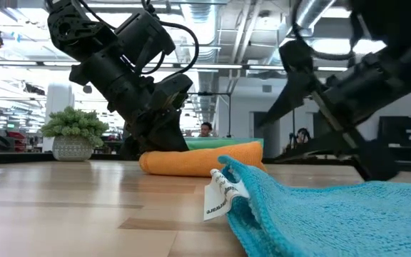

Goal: Roll microfiber towels into tight, uniform cylinder then place into a basket
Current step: Roll the orange towel, then put the rolled orange towel into the blue bin

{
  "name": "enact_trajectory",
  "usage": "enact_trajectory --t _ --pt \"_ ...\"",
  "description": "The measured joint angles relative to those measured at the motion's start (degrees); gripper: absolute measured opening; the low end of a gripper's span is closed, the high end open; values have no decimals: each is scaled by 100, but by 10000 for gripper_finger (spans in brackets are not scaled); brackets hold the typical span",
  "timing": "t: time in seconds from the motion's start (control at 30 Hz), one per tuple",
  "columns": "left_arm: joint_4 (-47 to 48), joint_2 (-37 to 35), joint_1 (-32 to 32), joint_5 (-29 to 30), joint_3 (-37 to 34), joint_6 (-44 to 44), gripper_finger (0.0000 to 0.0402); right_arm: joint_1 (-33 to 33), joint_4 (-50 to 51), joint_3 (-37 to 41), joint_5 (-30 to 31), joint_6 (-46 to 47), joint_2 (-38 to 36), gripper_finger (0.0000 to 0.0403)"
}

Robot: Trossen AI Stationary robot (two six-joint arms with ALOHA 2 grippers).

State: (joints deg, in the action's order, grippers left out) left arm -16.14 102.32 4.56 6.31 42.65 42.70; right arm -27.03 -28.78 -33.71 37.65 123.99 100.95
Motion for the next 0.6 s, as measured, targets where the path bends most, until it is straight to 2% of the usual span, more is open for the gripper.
enact_trajectory --t 0.13,0.3,0.6 --pt "-1 0 0 0 0 0 0 183 -39 -7 -59 -255 0 244" --pt "0 0 0 2 0 0 0 314 -69 -9 -732 -270 0 244" --pt "-2 0 0 11 0 -2 0 97 -420 -19 -797 67 4 244"
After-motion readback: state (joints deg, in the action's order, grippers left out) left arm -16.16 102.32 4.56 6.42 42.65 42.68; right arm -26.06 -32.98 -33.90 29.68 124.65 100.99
